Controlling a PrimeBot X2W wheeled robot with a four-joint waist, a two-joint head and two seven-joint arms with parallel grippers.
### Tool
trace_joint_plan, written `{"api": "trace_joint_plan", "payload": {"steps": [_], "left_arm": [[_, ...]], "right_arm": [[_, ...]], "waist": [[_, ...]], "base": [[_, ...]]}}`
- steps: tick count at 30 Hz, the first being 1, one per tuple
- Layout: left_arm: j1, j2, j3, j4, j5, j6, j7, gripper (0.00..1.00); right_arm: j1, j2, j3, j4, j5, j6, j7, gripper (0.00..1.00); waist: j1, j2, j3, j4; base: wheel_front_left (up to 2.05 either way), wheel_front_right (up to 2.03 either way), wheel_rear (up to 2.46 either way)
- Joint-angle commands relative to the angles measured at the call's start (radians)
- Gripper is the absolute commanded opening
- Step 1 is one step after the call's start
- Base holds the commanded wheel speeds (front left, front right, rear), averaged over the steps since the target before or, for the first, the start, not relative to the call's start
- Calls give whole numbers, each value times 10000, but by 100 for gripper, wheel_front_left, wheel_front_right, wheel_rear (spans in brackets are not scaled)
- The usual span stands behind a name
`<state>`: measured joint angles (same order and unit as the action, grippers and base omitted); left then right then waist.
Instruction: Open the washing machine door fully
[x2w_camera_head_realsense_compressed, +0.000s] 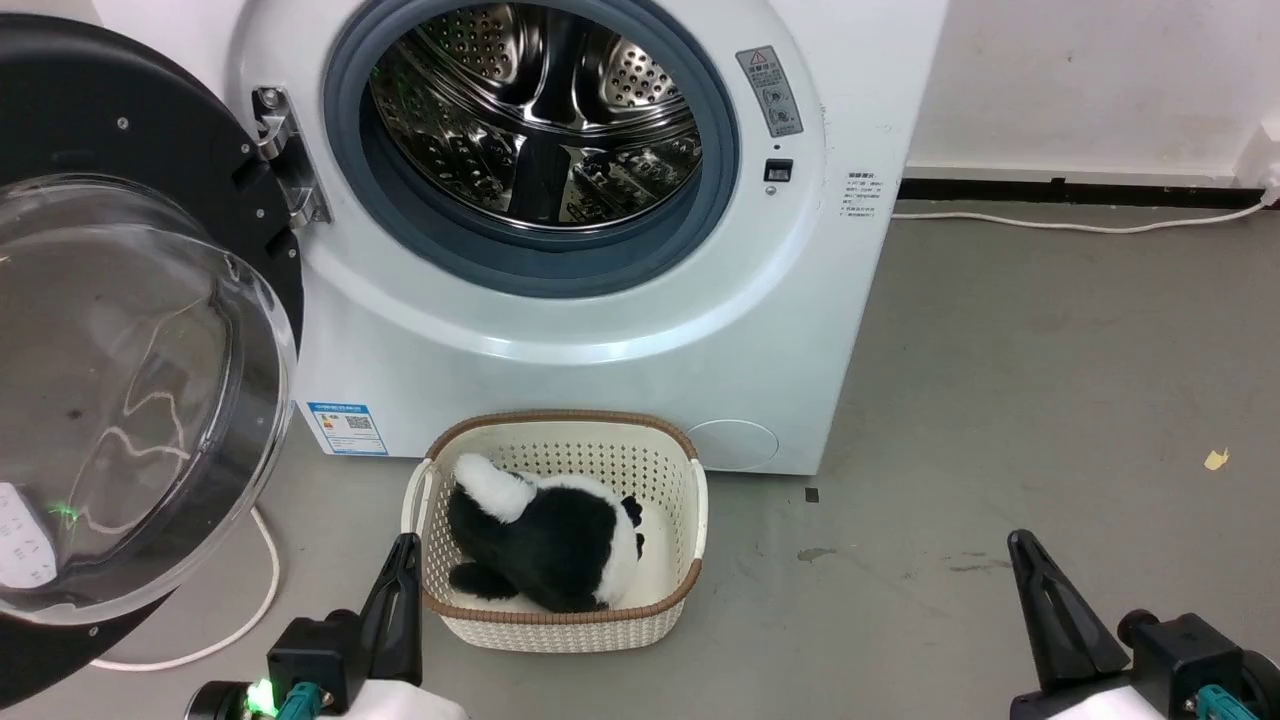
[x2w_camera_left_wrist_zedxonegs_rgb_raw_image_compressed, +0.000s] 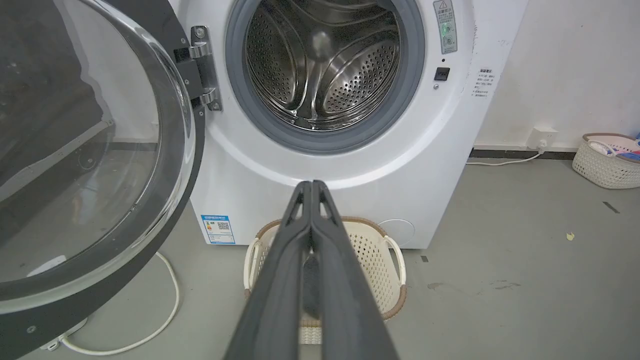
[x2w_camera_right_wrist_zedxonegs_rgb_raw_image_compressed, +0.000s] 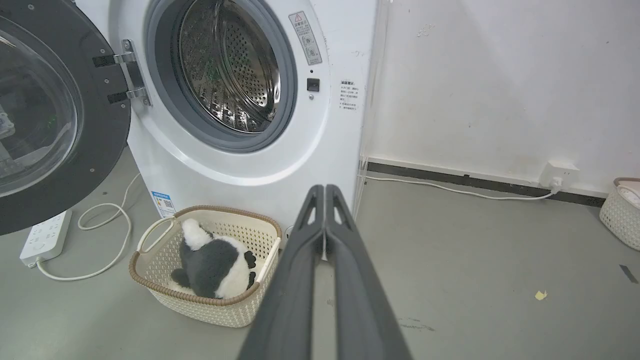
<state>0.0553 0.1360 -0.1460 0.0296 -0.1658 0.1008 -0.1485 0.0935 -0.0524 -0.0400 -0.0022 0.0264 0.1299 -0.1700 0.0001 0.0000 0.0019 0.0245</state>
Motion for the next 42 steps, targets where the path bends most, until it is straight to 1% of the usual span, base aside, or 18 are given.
{"api": "trace_joint_plan", "payload": {"steps": [1, 42], "left_arm": [[-186, -81, 81, -46, 127, -69, 81, 0], [-370, -471, 773, -172, 895, -540, 785, 0]], "right_arm": [[-196, 9, 34, 8, -14, 3, 62, 0], [-567, 16, 217, 15, -139, 5, 884, 0]], "waist": [[0, 0, 0, -6], [-1, 0, -9, -126]], "base": [[0, 0, 0], [0, 0, 0]]}}
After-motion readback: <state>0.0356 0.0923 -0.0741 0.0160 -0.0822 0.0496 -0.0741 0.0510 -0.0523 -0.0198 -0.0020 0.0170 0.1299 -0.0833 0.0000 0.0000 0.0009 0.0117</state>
